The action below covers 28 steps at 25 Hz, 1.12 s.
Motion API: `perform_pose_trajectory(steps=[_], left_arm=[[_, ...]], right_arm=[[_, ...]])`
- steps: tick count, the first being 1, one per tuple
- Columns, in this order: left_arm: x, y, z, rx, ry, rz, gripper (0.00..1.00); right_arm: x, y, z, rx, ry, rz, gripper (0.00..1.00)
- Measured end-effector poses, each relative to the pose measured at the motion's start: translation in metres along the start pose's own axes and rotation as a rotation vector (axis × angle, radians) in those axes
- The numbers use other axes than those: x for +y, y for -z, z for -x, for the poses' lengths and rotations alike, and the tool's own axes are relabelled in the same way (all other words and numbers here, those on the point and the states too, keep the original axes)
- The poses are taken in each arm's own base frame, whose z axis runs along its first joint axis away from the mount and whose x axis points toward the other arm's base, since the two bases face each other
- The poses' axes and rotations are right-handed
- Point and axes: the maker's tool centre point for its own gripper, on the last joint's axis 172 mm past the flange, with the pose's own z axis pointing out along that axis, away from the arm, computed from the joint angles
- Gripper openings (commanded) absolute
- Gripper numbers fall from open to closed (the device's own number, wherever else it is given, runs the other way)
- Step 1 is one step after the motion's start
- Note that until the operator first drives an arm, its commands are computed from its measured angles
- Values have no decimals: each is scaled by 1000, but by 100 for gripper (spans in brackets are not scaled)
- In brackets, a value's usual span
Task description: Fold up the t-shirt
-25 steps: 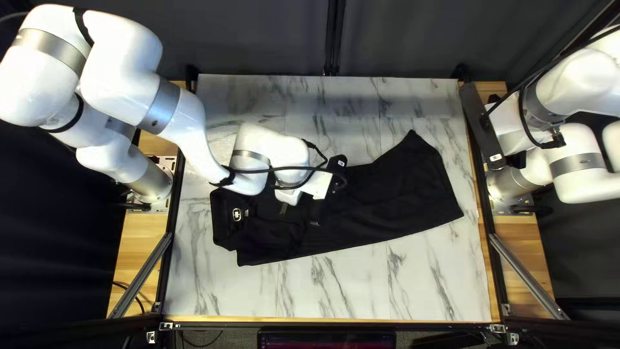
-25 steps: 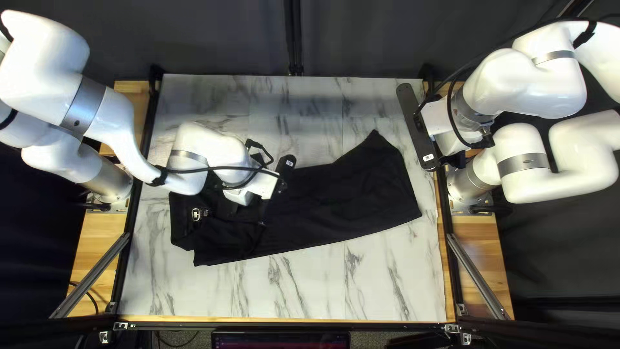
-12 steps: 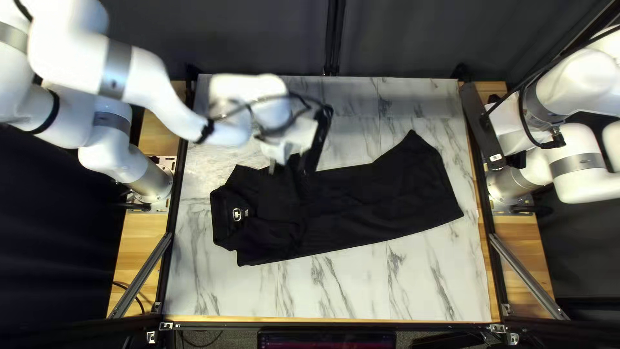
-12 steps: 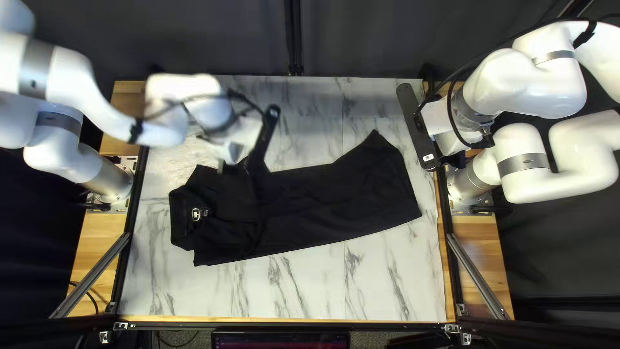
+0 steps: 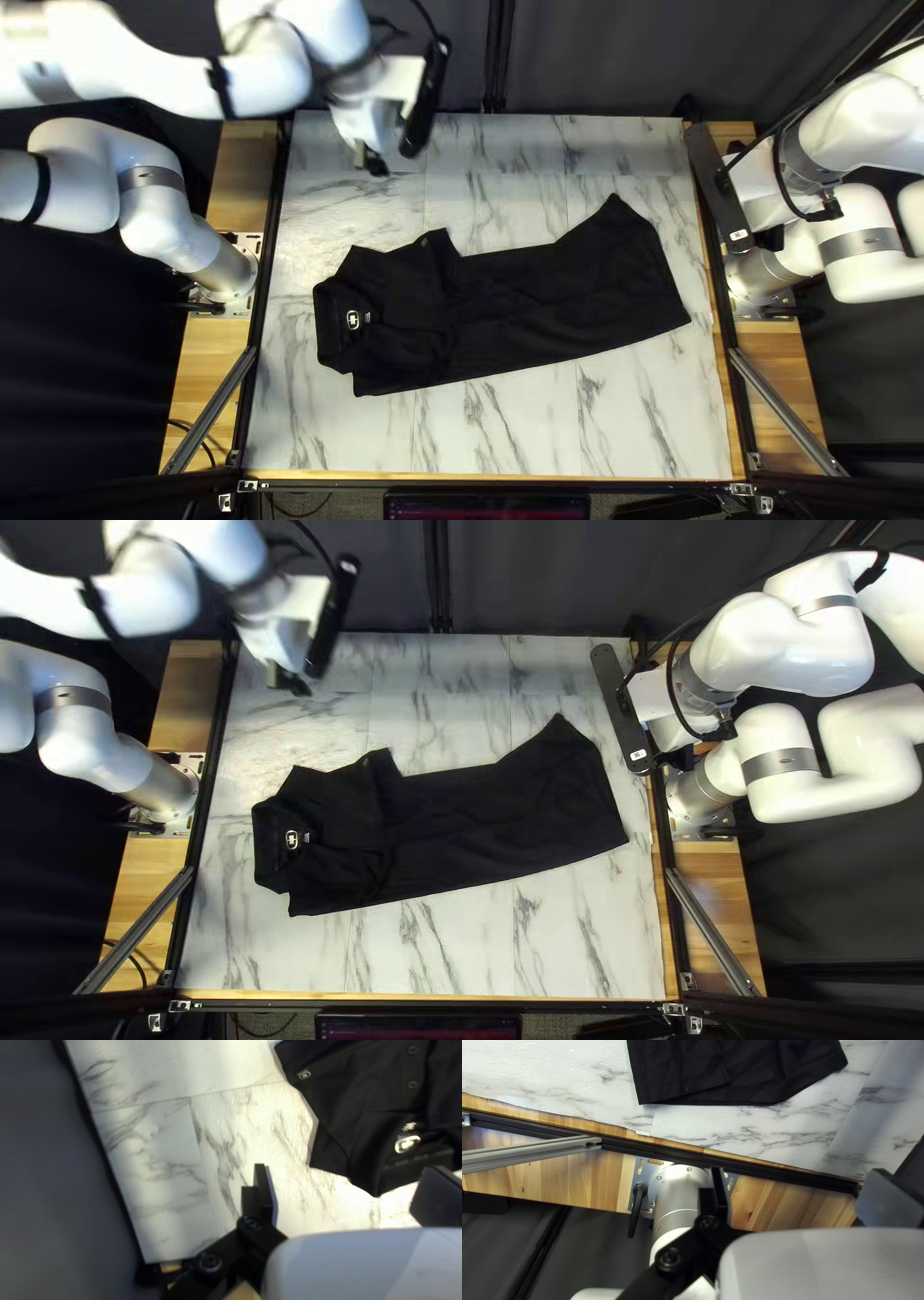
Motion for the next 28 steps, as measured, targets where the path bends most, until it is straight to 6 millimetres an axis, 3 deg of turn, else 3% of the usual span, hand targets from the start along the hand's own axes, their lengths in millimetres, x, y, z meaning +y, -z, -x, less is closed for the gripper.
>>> perform_pose_trajectory(steps=[18, 21, 28], left_arm=[[0, 0, 0, 0, 0, 0, 100], [0, 0, 0, 0, 0, 0, 100], [0, 0, 0, 0, 0, 0, 100]], right_arm=[[6, -4, -5, -9, 3, 4, 100], [29, -30, -28, -37, 26, 5, 100], [90, -109, -72, -24, 102, -7, 100]])
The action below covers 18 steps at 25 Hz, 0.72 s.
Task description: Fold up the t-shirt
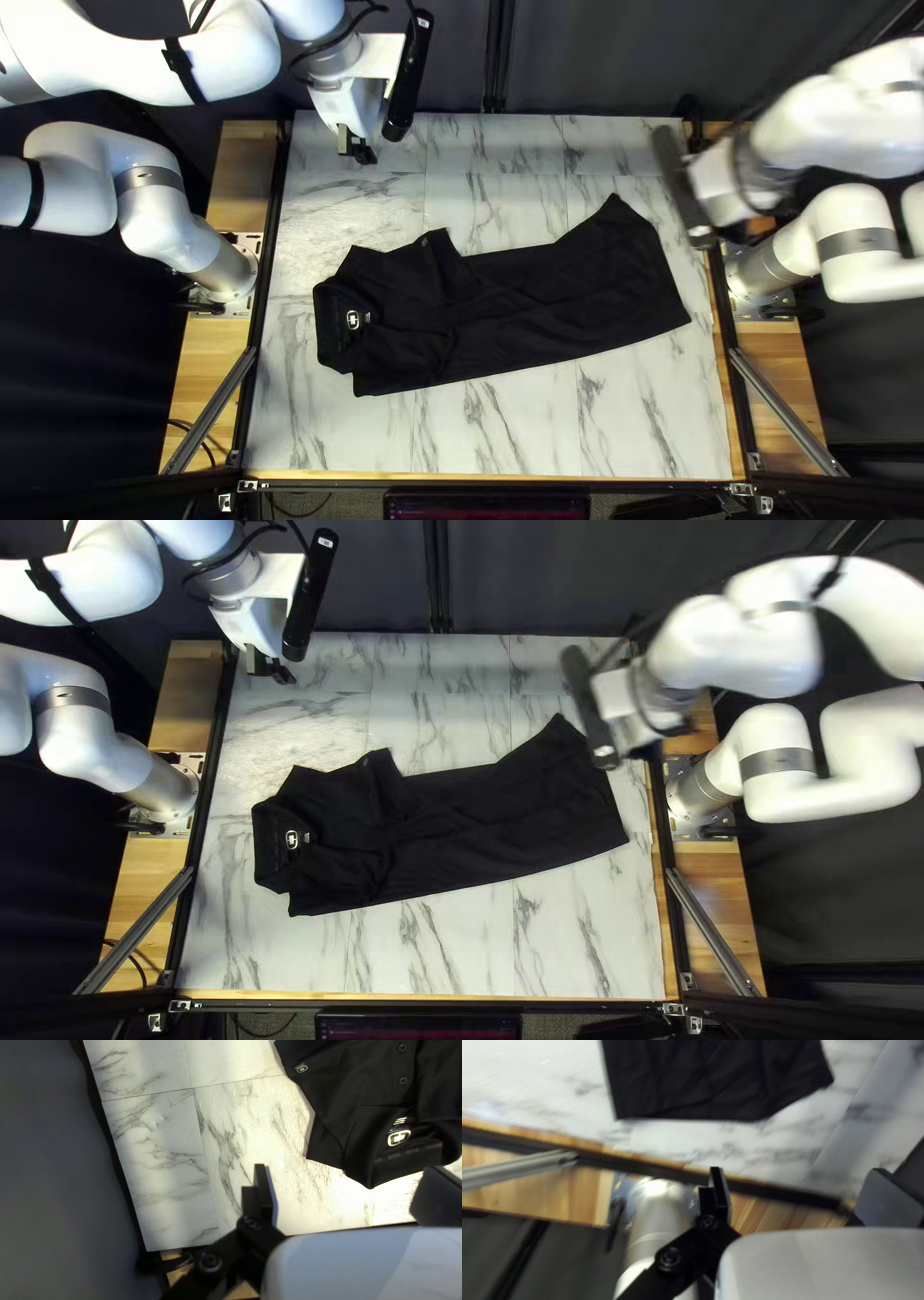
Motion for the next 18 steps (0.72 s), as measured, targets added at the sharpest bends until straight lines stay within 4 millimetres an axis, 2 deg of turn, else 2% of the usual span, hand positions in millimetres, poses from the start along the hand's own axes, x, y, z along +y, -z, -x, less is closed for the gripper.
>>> perform_pose_trajectory(steps=[4, 8, 12, 18], left_arm=[[0, 0, 0, 0, 0, 0, 100], [0, 0, 0, 0, 0, 0, 100], [0, 0, 0, 0, 0, 0, 100], [0, 0, 0, 0, 0, 0, 100]], right_arm=[[14, -44, -12, 36, 59, -37, 100], [10, -75, -17, 70, 112, -89, 100], [2, -95, -8, 74, 128, -124, 100], [2, -118, 10, 58, 123, -159, 100]])
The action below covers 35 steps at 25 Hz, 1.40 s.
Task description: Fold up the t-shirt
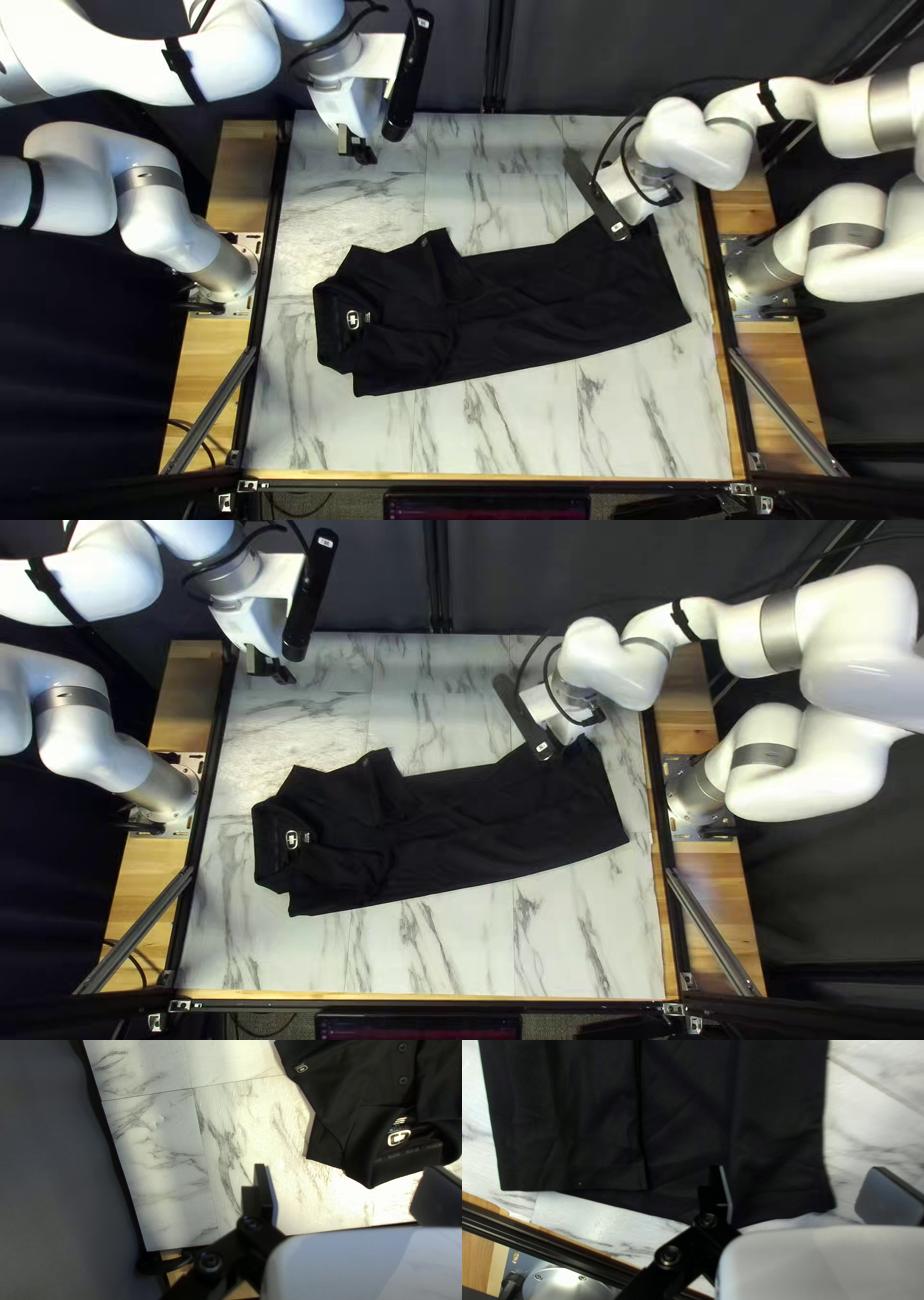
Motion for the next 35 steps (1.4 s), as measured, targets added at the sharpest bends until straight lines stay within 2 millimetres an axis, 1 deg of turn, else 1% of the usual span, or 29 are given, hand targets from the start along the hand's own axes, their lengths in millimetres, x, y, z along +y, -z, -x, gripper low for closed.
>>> perform_pose_trajectory(steps=[4, 8, 11, 13, 15, 20, 23, 24, 26, 29, 31, 33, 35], left_arm=[[0, 0, 0, 0, 0, 0, 100], [0, 0, 0, 0, 0, 0, 100], [0, 0, 0, 0, 0, 0, 100], [0, 0, 0, 0, 0, 0, 100], [0, 0, 0, 0, 0, 0, 100], [0, 0, 0, 0, 0, 0, 100], [0, 0, 0, 0, 0, 0, 100], [0, 0, 0, 0, 0, 0, 100], [0, 0, 0, 0, 0, 0, 100], [0, 0, 0, 0, 0, 0, 100], [0, 0, 0, 0, 0, 0, 100], [0, 0, 0, 0, 0, 0, 100], [0, 0, 0, 0, 0, 0, 100]], right_arm=[[4, -2, 2, 1, 1, 8, 100], [15, -2, 4, -5, -3, 26, 100], [22, -3, 5, -7, -8, 36, 96], [25, -6, 5, -9, -10, 40, 98], [28, -9, 5, -7, -10, 45, 97], [30, -14, 6, 0, -5, 55, 90], [32, -18, 7, 2, -6, 56, 79], [33, -19, 7, 3, -6, 56, 79], [34, -20, 8, 5, -6, 56, 63], [36, -21, 9, 6, -5, 56, 45], [37, -22, 9, 5, -5, 56, 9], [38, -24, 10, 4, -6, 53, 0], [38, -26, 11, 3, -6, 50, 0]])
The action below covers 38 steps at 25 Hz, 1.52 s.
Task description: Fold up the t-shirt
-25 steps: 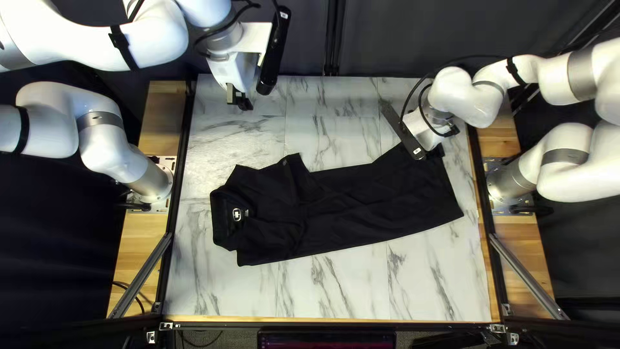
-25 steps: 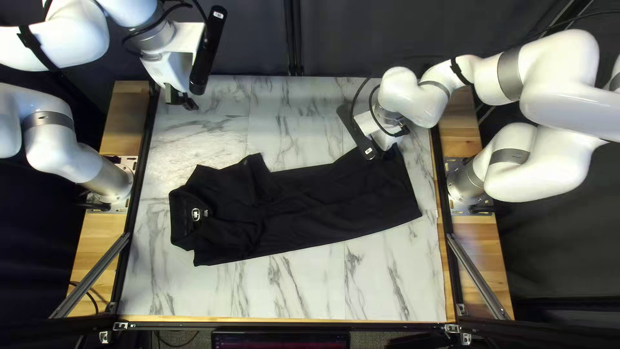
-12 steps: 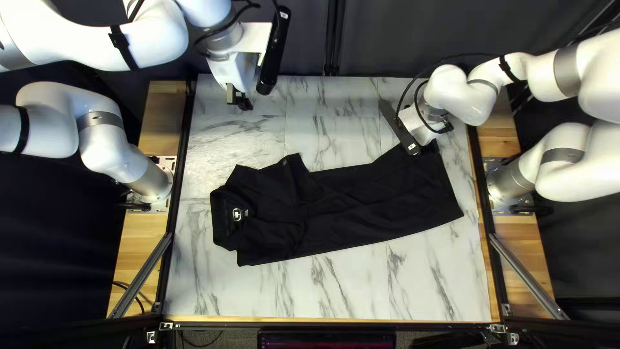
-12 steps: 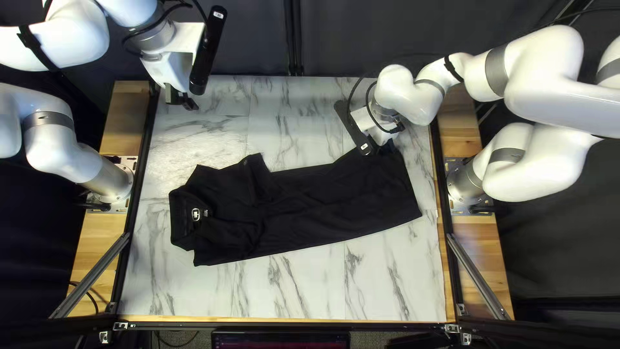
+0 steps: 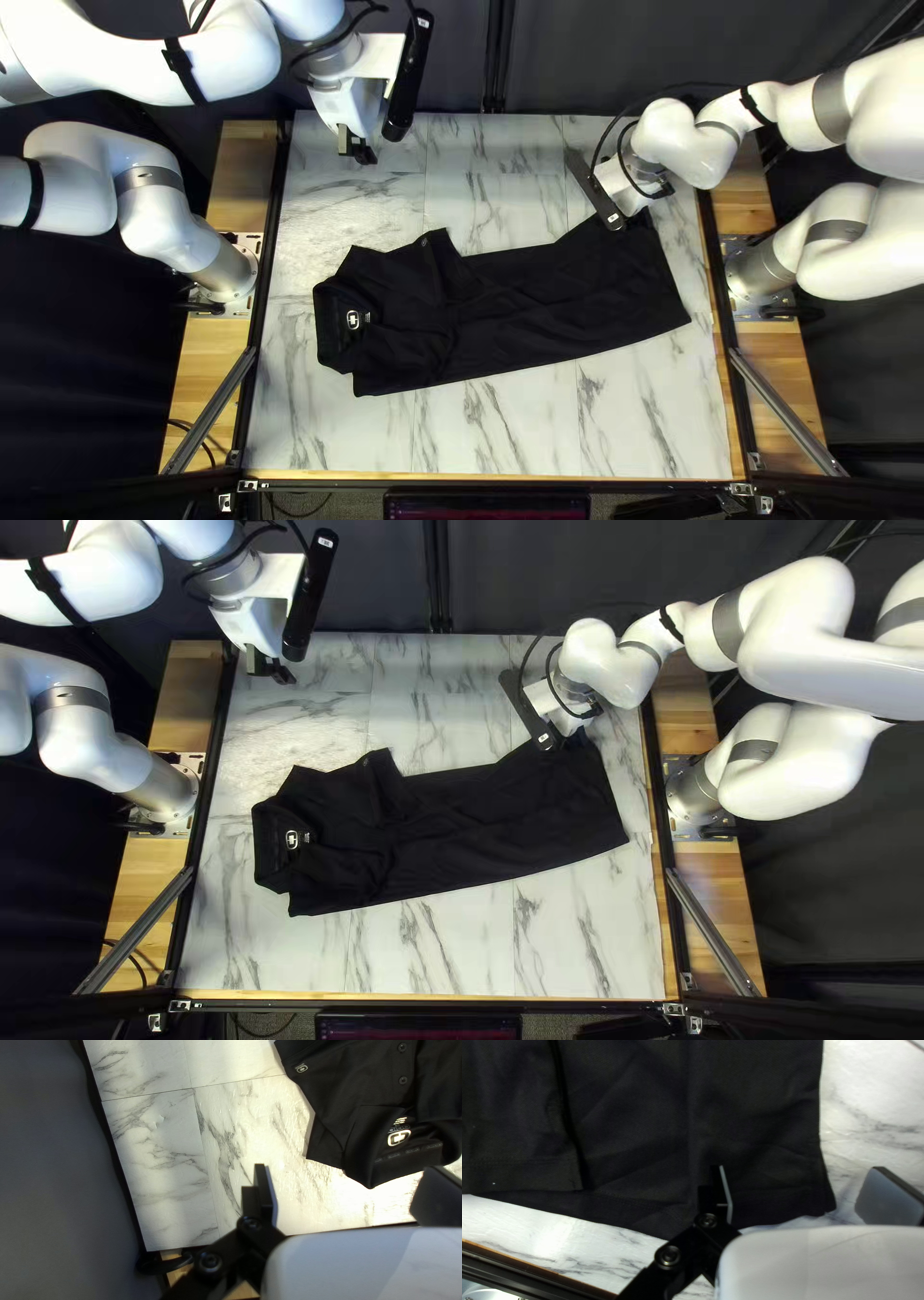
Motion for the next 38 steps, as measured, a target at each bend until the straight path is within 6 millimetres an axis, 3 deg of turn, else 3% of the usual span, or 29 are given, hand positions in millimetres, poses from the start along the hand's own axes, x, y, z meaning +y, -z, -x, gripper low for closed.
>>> perform_pose_trajectory(steps=[7, 13, 18, 24, 31, 38], left_arm=[[0, 0, 0, 0, 0, 0, 100], [0, 0, 0, 0, 0, 0, 100], [0, 0, 0, 0, 0, 0, 100], [0, 0, 0, 0, 0, 0, 100], [0, 0, 0, 0, 0, 0, 100], [0, 0, 0, 0, 0, 0, 100]], right_arm=[[0, 3, 0, 1, 2, 1, 0], [-12, 34, -11, 1, 6, 39, 0], [-38, 58, -26, -20, 17, 72, 0], [-87, 74, -50, -56, 35, 113, 0], [-133, 47, -48, -84, 44, 124, 0], [-142, 21, -23, -83, 38, 101, 0]])
